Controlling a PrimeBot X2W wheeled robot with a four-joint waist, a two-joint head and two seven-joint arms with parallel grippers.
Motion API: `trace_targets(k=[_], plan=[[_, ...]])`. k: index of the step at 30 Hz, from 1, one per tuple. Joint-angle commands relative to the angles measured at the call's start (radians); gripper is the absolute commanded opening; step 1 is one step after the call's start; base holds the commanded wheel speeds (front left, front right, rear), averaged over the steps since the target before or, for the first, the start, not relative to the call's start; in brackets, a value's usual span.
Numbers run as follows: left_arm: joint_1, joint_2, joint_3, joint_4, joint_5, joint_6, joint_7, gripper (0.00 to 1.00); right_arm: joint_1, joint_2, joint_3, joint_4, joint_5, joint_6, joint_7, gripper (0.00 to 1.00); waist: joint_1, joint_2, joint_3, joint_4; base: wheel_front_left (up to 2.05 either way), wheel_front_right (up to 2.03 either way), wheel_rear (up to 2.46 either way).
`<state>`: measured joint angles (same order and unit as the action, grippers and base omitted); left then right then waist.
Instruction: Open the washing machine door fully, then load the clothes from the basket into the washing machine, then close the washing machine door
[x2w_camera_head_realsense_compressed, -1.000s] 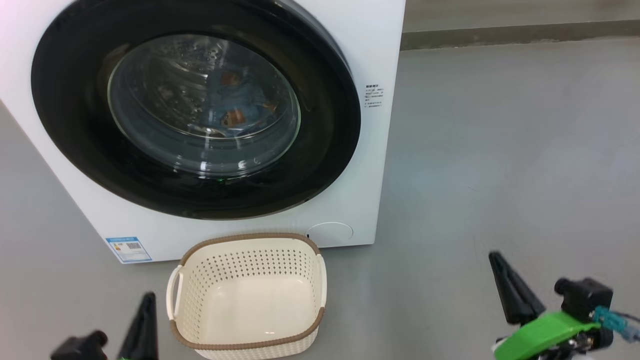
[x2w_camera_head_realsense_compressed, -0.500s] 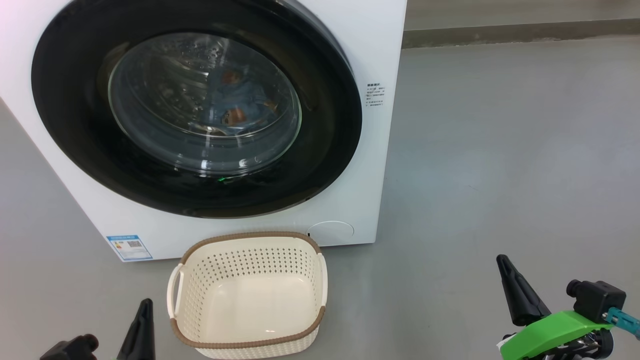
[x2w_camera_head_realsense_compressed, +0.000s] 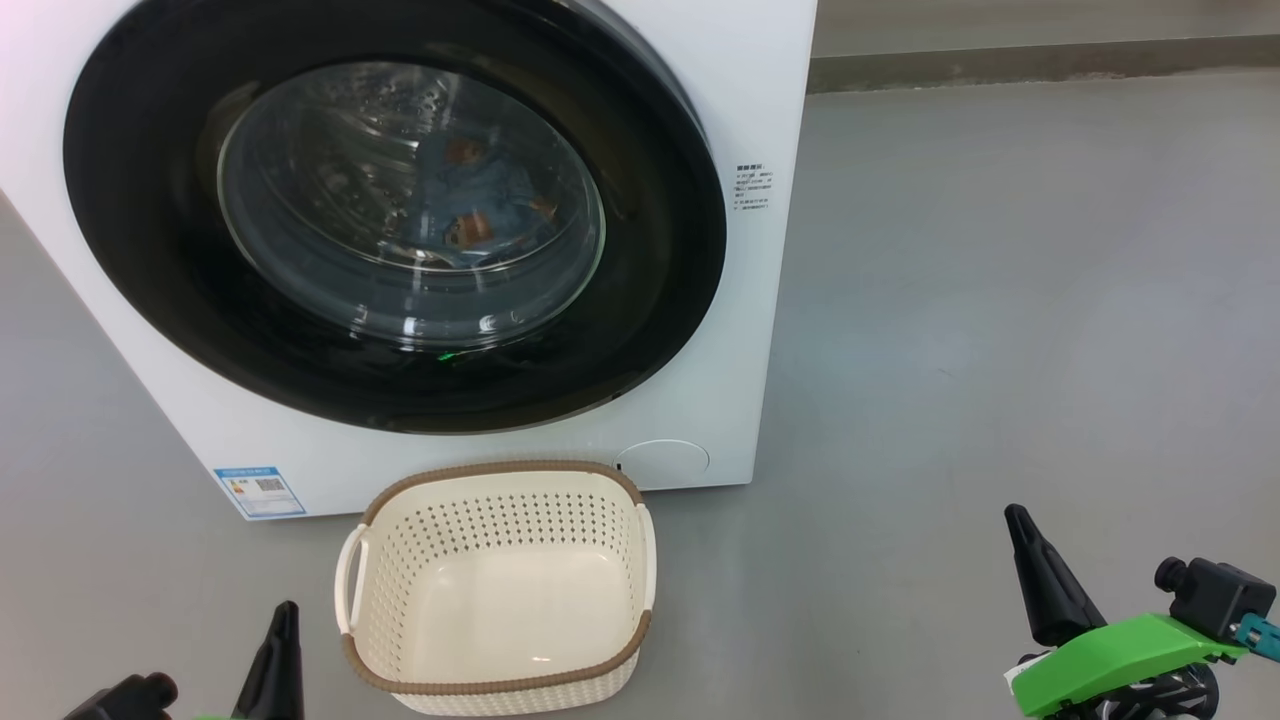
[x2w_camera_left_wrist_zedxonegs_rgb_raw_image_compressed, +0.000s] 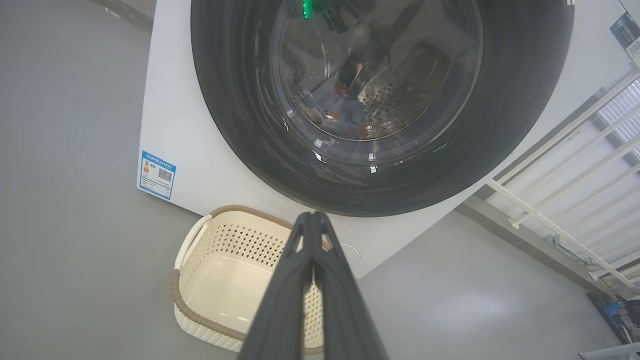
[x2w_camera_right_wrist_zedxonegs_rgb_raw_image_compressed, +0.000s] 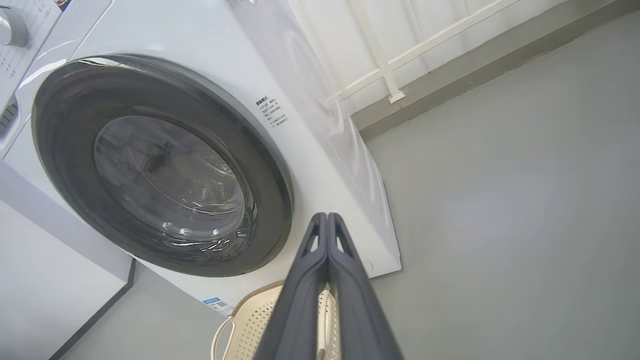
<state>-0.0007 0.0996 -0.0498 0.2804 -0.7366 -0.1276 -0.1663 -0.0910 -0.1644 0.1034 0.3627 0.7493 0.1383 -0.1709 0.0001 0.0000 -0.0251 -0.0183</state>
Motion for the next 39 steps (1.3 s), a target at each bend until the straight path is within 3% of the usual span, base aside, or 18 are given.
trace_targets(k=[1,39], plan=[[-0.045,0.006,0.021,-0.026,-0.026,0.001,0.005,0.00,-0.031,-0.006,-0.005,-0.031,0.023,-0.002,0.007,0.00,-0.0001,0.0000,0.000,0.000,0.00,0.00,0.00],[-0.072,-0.016,0.078,-0.029,-0.359,0.001,0.113,0.00,-0.029,0.041,-0.089,-0.062,0.352,-0.004,0.117,0.00,-0.0001,0.0000,0.010,0.007,0.00,0.00,0.00]])
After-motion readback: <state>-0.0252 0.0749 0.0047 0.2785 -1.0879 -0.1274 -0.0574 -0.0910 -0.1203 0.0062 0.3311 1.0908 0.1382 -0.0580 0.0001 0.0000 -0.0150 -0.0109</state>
